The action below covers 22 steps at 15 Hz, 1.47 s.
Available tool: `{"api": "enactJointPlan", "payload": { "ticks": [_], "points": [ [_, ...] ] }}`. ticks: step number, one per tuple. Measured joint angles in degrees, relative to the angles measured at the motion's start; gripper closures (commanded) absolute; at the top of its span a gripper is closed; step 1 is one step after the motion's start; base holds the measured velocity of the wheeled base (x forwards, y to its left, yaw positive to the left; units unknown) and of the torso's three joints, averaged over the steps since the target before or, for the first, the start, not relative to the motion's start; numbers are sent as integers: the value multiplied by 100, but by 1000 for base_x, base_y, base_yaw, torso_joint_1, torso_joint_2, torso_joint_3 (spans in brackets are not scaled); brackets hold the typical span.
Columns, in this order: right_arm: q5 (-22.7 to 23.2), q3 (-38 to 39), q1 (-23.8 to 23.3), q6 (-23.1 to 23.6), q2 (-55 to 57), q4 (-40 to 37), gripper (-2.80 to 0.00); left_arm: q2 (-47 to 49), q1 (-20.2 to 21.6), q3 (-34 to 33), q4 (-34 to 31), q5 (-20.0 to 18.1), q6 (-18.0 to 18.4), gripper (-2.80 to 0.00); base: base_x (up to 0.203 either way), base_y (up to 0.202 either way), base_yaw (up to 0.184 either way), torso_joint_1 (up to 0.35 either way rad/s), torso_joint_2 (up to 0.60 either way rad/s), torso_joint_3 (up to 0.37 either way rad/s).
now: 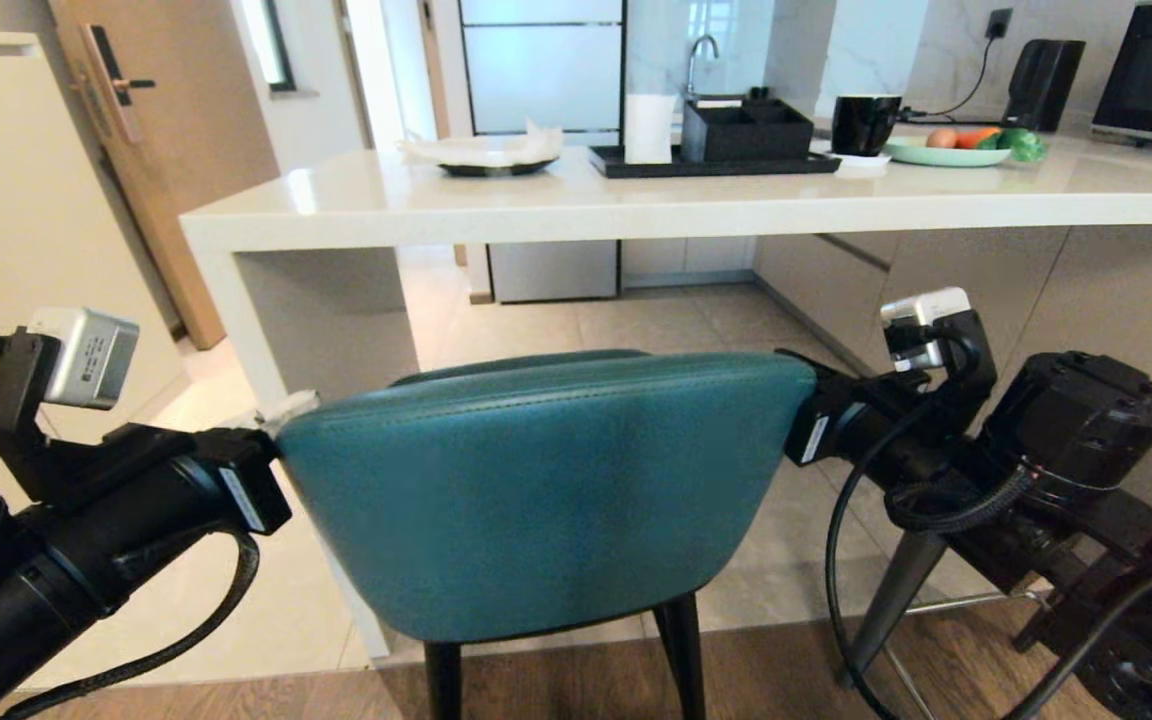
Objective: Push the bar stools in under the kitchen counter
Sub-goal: Pull the blue chair out from under the dining table
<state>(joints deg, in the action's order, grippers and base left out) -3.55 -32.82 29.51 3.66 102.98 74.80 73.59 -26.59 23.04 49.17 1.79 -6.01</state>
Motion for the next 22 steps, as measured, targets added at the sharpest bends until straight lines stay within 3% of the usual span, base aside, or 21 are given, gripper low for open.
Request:
{"api": "enactJointPlan", "payload": {
  "ticks": [3,13,19,22],
  "points": [
    [-29,-69,-118,-2,194,-50,0,-467,27,140,-806,-206,-27,0,0,0,0,0,0,0],
    [-210,359,1142,205,-655,-407,0,34,694,673,-718,-94,-418,0,0,0,0,0,0,0],
    [-41,565,902,127,-794,-345,0,85,971,496,-668,-196,-483,0,0,0,0,0,0,0],
    [7,540,571,131,-838,-347,0,-112,1237,603,-792,-528,-678,0,0,0,0,0,0,0]
  ]
}}
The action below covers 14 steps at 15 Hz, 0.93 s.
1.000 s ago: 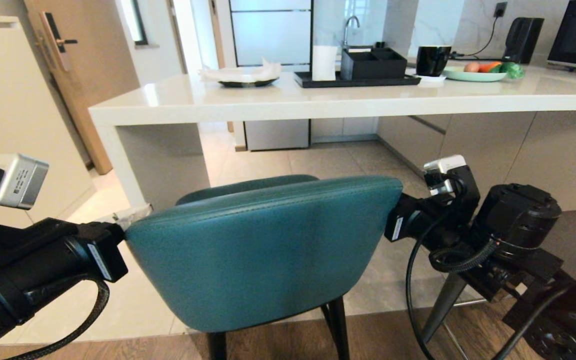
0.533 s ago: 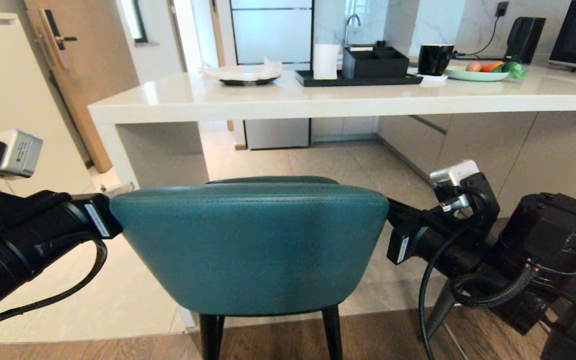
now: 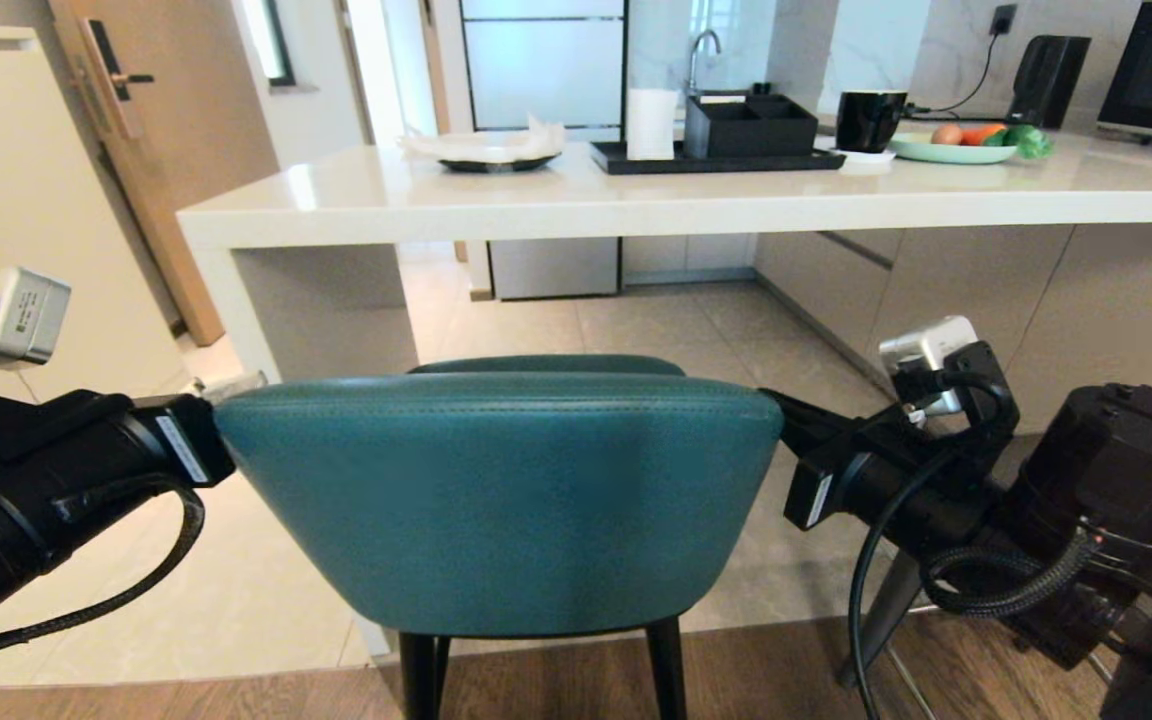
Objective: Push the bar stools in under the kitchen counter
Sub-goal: Pull the blue chair out from under the dining table
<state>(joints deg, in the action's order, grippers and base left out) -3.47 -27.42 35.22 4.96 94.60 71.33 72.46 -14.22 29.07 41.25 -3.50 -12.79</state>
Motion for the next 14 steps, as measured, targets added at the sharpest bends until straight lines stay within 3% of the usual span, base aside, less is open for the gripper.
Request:
{"api": "enactJointPlan", "payload": {
  "ticks": [2,5,8,10,14],
  "points": [
    [23,-2,-221,0,-97,-53,0,-219,247,133,-5,-312,-42,0,0,0,0,0,0,0],
    [94,34,-460,-3,-227,-191,0,-362,715,41,23,-491,-45,0,0,0,0,0,0,0],
    [213,198,-693,2,-147,-187,0,-186,1340,-319,324,-1456,-44,0,0,0,0,0,0,0],
    [296,273,-836,-1,79,-129,0,271,1605,-610,1060,-1938,-31,0,0,0,0,0,0,0],
    [258,221,-893,55,759,596,0,1858,1711,-1102,3377,-2081,47,0,0,0,0,0,0,0]
  ]
}}
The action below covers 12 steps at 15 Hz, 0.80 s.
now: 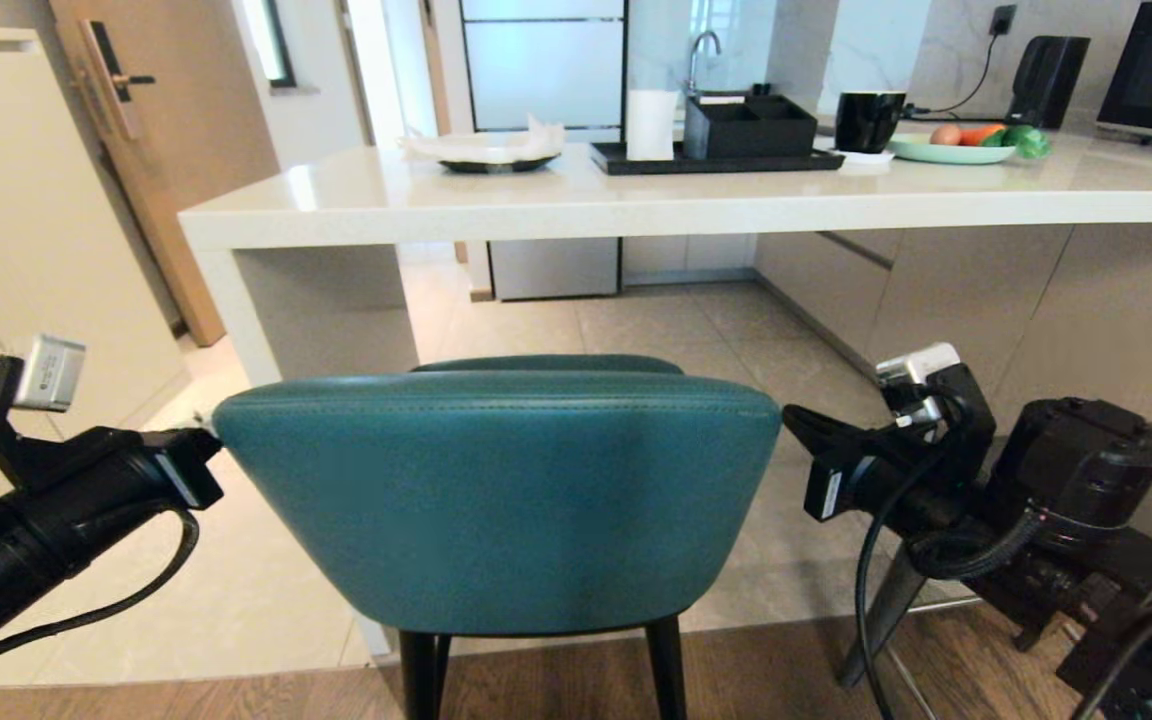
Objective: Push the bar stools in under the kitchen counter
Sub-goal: Pull the blue chair out from under the dining table
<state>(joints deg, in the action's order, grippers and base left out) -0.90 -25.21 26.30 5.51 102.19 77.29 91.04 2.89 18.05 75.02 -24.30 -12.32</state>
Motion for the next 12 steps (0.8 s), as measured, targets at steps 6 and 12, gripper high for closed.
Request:
{"api": "enactJointPlan", "payload": {
  "ticks": [6,12],
  "points": [
    [-20,-59,183,11,601,345,0,1393,-293,-61,1243,-9,250,0,0,0,0,0,0,0],
    [-494,-105,676,-42,1241,903,0,1495,-906,-237,1248,157,237,0,0,0,0,0,0,0]
  ]
}}
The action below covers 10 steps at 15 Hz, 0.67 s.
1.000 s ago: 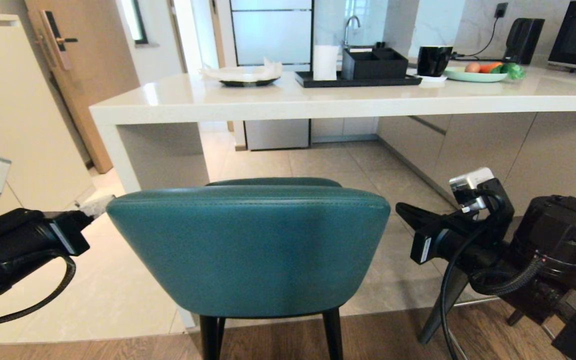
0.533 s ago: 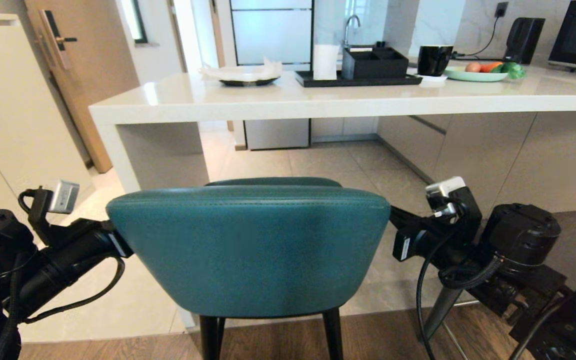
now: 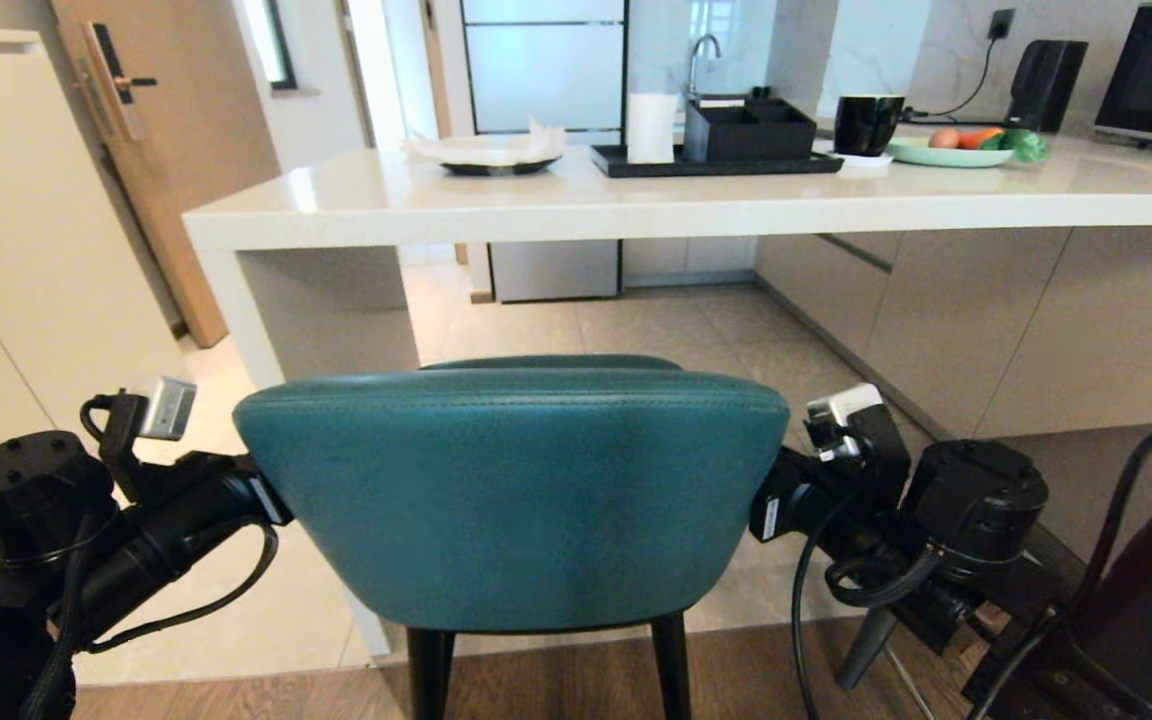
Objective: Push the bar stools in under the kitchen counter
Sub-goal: Pull the blue chair out from under the dining table
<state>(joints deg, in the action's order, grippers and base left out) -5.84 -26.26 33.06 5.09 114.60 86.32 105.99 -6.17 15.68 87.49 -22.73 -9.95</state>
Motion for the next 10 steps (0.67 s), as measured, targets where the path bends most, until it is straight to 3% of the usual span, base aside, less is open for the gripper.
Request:
{"api": "enactJointPlan", "payload": {
  "ticks": [2,10],
  "points": [
    [-52,-30,38,-10,92,56,0,-34,-304,-212,8,138,30,0,0,0,0,0,0,0],
    [-12,-22,61,-5,194,30,0,-884,-540,-852,-123,118,48,0,0,0,0,0,0,0]
  ]
}}
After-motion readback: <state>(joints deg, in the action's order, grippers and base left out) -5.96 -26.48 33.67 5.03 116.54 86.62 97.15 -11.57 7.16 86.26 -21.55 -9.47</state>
